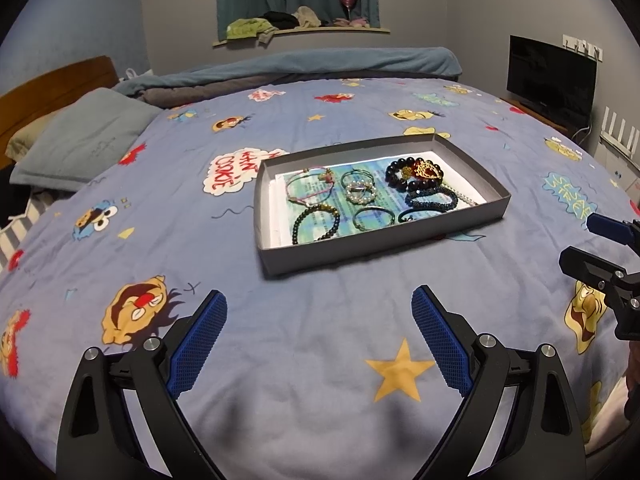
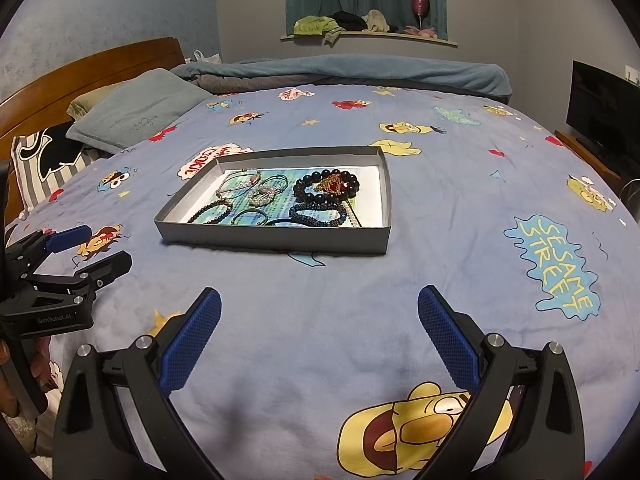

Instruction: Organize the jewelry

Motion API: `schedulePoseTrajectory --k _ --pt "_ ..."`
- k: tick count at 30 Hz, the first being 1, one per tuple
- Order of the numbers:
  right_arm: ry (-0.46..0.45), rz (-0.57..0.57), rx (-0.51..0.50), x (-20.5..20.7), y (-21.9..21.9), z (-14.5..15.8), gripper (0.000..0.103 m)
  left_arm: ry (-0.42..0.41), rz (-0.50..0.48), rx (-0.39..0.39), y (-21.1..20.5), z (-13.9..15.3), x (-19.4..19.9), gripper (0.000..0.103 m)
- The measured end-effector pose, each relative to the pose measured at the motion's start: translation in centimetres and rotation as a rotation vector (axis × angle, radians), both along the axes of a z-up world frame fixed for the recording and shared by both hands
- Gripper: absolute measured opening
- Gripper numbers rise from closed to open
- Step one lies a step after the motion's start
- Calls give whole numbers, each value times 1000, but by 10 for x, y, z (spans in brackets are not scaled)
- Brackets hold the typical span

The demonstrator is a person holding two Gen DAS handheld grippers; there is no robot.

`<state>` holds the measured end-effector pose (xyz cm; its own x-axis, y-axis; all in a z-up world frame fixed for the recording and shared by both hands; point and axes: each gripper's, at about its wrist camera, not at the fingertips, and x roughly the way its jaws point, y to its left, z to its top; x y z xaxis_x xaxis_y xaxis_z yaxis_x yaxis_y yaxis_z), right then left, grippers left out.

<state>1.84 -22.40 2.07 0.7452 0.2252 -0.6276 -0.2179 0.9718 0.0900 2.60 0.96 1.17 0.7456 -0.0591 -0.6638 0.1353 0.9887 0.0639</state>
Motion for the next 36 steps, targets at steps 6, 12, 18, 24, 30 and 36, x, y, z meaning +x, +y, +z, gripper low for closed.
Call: schedulePoseTrajectory --k 6,12,18,24,30,36 --pt "3 -1 0 1 0 -1 97 -2 -8 -1 0 -1 0 93" --pt "7 -4 3 1 0 -3 97 -4 -16 0 -2 -4 0 93" --pt "9 -4 2 2 0 -3 97 -3 -16 0 -3 -4 0 93" --pt "11 -2 0 2 0 -4 97 -3 -16 1 -3 -4 0 93" --pt "15 -4 0 4 0 -6 97 -2 -18 3 -3 -5 1 93" --pt "22 -7 -3 5 -1 -8 97 -8 -12 8 -3 -7 2 93"
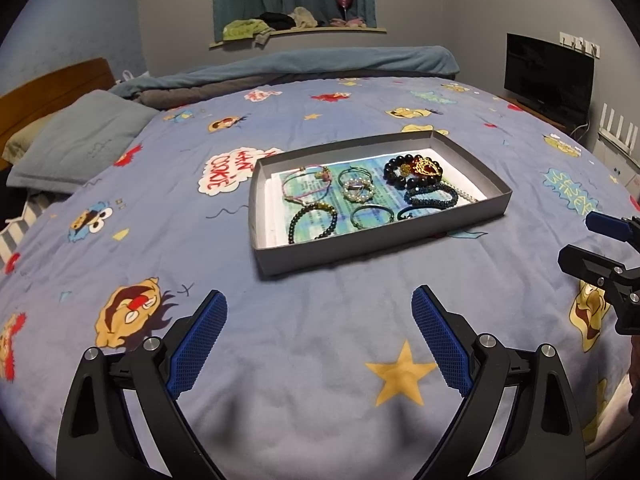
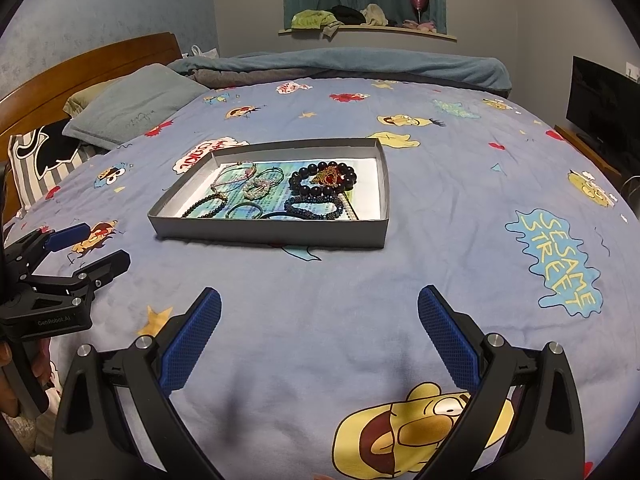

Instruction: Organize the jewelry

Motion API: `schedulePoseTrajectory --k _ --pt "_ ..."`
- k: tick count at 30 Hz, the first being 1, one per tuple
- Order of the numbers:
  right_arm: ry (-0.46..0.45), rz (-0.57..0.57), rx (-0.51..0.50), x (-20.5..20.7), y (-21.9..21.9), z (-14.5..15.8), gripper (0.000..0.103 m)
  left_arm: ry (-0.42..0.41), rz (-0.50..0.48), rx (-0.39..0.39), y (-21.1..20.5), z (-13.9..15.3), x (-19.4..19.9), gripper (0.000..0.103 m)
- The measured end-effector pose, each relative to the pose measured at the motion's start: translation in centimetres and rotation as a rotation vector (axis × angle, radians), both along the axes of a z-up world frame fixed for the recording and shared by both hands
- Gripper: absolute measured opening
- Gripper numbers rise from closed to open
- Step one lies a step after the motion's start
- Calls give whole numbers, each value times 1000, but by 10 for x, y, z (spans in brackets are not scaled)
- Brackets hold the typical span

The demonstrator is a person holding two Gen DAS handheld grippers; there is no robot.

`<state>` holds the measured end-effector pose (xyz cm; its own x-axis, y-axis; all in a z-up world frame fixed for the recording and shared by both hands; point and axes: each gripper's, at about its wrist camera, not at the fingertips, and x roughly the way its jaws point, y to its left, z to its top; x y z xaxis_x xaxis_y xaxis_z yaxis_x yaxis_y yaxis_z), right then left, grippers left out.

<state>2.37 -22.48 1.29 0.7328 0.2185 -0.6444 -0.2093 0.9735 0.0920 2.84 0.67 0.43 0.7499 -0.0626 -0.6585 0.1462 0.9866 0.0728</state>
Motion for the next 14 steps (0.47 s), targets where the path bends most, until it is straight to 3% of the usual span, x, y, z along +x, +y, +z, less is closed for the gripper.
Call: schedulePoseTrajectory --k 7,14 --pt "6 -6 -3 2 -1 -1 97 11 -6 34 -2 -6 4 94" --pt "12 -9 -4 5 -2 -4 97 40 17 20 2 -11 10 94"
